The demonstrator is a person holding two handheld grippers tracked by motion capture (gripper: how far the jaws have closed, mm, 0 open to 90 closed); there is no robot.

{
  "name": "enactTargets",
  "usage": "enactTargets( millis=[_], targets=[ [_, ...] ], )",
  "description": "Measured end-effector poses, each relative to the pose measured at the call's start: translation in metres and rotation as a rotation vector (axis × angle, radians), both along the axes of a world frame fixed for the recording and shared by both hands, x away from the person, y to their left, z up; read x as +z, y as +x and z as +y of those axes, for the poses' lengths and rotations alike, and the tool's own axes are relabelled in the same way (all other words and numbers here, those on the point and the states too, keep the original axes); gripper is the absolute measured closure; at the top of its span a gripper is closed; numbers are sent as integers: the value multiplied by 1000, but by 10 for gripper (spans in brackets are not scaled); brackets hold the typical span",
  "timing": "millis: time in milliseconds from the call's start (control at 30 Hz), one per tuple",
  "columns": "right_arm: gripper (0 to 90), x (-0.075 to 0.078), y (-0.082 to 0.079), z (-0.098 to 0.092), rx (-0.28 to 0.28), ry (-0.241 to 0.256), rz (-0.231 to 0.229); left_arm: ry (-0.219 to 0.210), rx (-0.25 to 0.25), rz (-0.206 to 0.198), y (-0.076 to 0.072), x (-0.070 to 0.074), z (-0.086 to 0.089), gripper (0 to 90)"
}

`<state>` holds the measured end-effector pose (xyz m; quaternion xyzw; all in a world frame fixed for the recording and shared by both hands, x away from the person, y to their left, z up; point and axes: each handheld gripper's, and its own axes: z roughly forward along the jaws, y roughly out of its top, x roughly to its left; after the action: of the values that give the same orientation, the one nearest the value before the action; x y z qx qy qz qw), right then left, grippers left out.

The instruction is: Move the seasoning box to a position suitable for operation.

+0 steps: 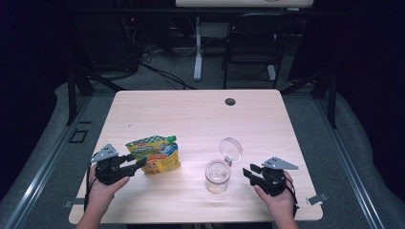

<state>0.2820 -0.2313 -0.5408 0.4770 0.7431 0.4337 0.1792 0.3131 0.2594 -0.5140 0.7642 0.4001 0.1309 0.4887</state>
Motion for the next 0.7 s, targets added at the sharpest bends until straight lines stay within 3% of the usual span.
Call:
enactTargets(
  millis=[300,700],
  targets=[
    [598,-4,0,-7,-23,27,13,-5,-9,-1,-3,0,-3,596],
    [599,-5,3,-7,-20,28,20,-17,-79,0,-12,3,-18,713]
  ],
)
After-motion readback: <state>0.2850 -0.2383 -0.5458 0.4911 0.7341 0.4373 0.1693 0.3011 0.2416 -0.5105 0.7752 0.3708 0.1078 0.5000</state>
